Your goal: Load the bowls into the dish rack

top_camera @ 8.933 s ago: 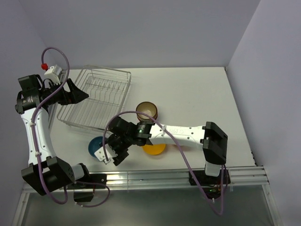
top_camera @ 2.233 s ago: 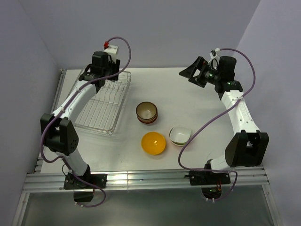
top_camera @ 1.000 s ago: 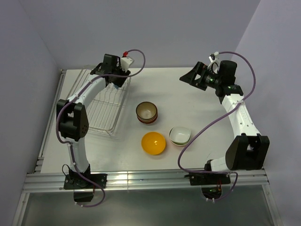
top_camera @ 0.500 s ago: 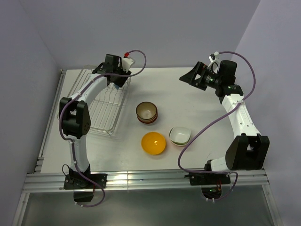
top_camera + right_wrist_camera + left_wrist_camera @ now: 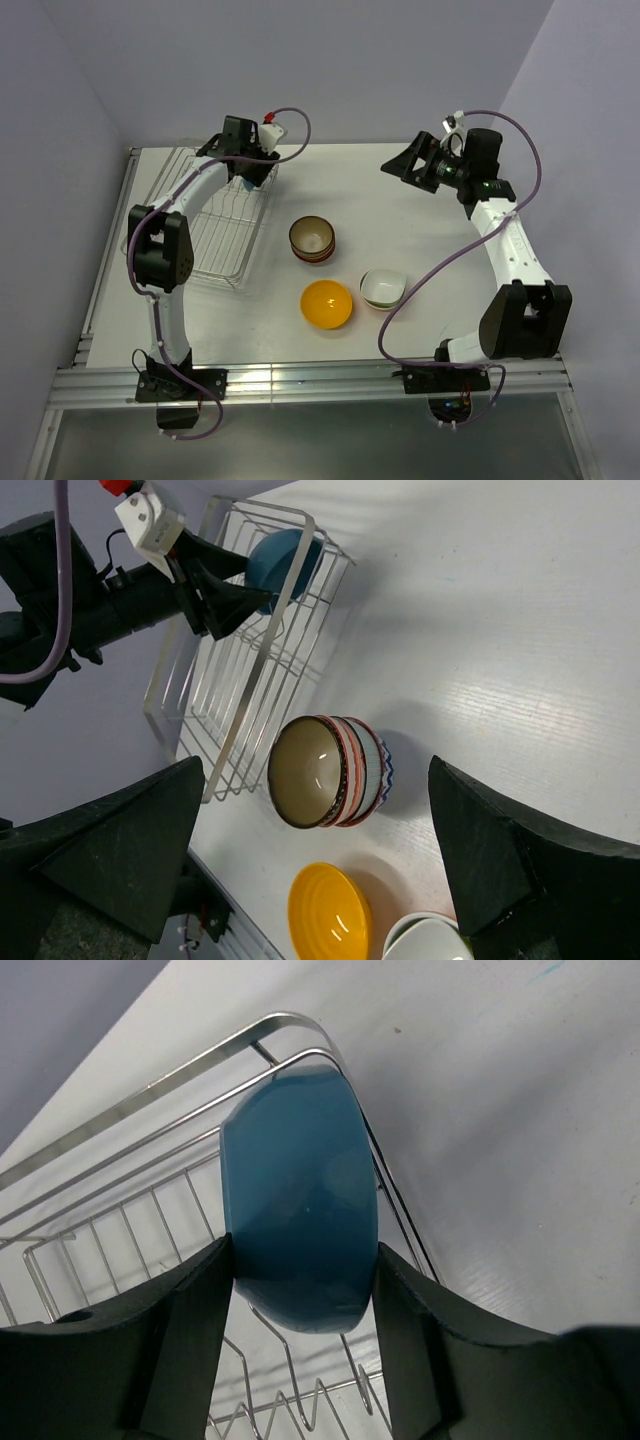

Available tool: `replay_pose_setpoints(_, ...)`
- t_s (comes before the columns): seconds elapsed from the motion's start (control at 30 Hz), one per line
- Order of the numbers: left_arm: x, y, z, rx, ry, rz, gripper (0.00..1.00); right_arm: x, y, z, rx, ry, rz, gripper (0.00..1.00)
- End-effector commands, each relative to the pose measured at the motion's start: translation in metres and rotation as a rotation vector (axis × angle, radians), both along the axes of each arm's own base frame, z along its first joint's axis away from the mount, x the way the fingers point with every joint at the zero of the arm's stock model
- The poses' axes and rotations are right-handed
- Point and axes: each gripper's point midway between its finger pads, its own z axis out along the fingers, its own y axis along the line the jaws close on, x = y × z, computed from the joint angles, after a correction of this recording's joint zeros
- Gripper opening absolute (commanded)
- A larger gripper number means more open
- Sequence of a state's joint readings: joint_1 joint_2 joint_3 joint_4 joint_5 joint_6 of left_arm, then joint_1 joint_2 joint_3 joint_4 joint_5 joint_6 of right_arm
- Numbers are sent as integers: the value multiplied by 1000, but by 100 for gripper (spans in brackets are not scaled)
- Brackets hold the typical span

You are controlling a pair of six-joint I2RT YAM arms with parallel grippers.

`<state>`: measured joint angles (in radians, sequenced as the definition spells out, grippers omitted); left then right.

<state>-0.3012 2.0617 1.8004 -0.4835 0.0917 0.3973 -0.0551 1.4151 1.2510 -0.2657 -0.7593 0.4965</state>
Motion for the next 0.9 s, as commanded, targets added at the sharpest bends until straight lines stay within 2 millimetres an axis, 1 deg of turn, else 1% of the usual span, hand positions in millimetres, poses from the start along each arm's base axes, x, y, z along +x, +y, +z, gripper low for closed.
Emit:
replay_pose_setpoints(0.0,-8,1,-6,-35,64,12,62,7,-1,13,-7,-50,18,100)
replay_pose_setpoints(0.1,-9,1,-1,-39,59,14,65,7,-3,10,-23,-32,20,100)
replay_pose_setpoints(0.23,-10,3,5,-44,53,18,68,6,-3,11,-42,-34,30,100)
replay_pose_setpoints(0.3,-10,4,11,-50,45,20,69,6,-4,13,-56,-45,30,100)
replay_pose_setpoints(0.33,-10,4,13,-56,43,26,70,3,-5,11,-76,-44,34,100)
replay_pose_setpoints(0.37,-11,5,18,-60,38,27,80,3,-6,13,-89,-52,35,100)
replay_pose_setpoints(0.4,-10,5,24,-66,27,28,81,1,-7,11,-99,-38,35,100)
replay_pose_setpoints(0.43,-11,6,31,-74,18,30,87,0,-9,12,-121,-51,41,100)
replay_pose_setpoints(0.47,-11,5,37,-84,11,29,90,-3,-9,12,-132,-52,42,100)
replay_pose_setpoints(0.53,-12,5,50,-104,-5,33,91,-6,-12,8,-164,-53,45,100)
replay_pose_setpoints(0.6,-15,2,70,-134,-30,31,93,-13,-13,8,-188,-54,55,100)
replay_pose_setpoints(0.63,-18,2,85,-152,-52,31,94,-15,-14,7,-214,-73,69,100)
replay_pose_setpoints(0.7,-22,-2,104,-193,-73,28,95,-25,-13,8,-239,-85,93,100)
replay_pose_setpoints(0.73,-28,-3,122,-217,-101,23,95,-29,-13,5,-271,-102,116,99)
replay_pose_setpoints(0.77,-32,-4,131,-236,-111,19,96,-35,-11,7,-292,-119,132,98)
replay_pose_setpoints(0.8,-38,-7,137,-270,-106,9,96,-44,-6,2,-309,-107,164,98)
replay_pose_setpoints(0.83,-47,-8,156,-298,-136,1,96,-48,-6,-3,-349,-118,182,98)
replay_pose_setpoints(0.87,-52,-8,164,-320,-146,-4,97,-54,-5,-2,-388,-144,201,97)
